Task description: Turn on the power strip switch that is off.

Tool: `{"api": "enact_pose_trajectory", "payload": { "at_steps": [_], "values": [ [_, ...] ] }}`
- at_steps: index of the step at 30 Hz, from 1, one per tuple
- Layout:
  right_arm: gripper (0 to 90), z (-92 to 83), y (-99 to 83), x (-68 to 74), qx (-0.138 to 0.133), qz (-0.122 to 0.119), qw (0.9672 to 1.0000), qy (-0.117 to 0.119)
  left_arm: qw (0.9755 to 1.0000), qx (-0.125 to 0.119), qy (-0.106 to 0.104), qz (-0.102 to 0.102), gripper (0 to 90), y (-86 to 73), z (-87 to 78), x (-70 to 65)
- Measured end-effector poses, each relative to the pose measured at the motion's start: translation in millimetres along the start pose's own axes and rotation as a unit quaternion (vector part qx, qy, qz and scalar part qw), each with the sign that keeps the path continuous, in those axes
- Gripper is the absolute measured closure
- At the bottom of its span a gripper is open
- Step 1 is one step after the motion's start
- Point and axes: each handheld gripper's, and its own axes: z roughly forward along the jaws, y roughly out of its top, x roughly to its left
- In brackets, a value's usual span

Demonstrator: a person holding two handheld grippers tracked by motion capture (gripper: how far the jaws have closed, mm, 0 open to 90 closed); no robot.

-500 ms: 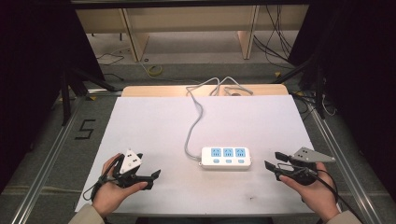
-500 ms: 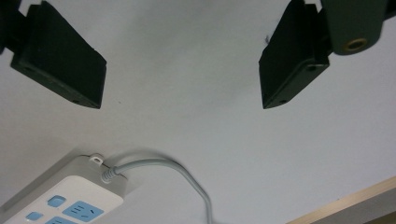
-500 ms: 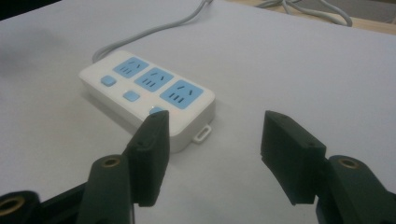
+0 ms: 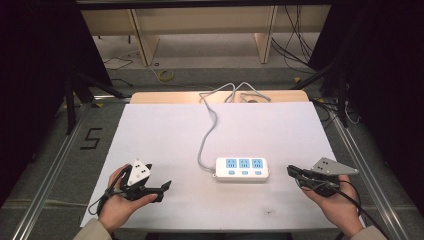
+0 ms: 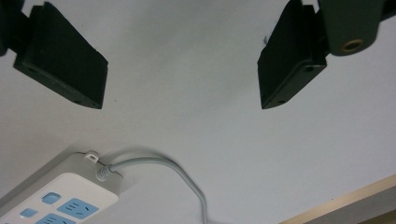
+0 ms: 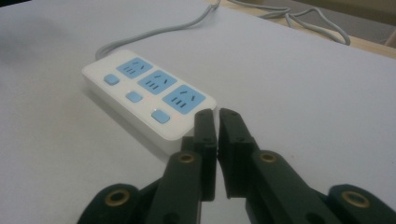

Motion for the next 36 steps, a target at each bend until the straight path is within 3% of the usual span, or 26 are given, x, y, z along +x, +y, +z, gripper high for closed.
{"api": "enact_pose_trajectory", "payload": {
  "at_steps": [4, 36],
  "values": [
    [90.0, 0.8, 1.7, 0.0, 0.006, -0.007, 1.0000, 0.003, 1.0000, -0.006, -0.001, -0.007, 15.9, 0.1, 0.6, -0.1],
    [90.0, 8.9, 14.6, 6.6, 0.012, -0.010, 0.9995, 0.026, 1.0000, -0.002, -0.001, -0.003, 16.0, 0.0, 1.4, 0.0]
  ]
}}
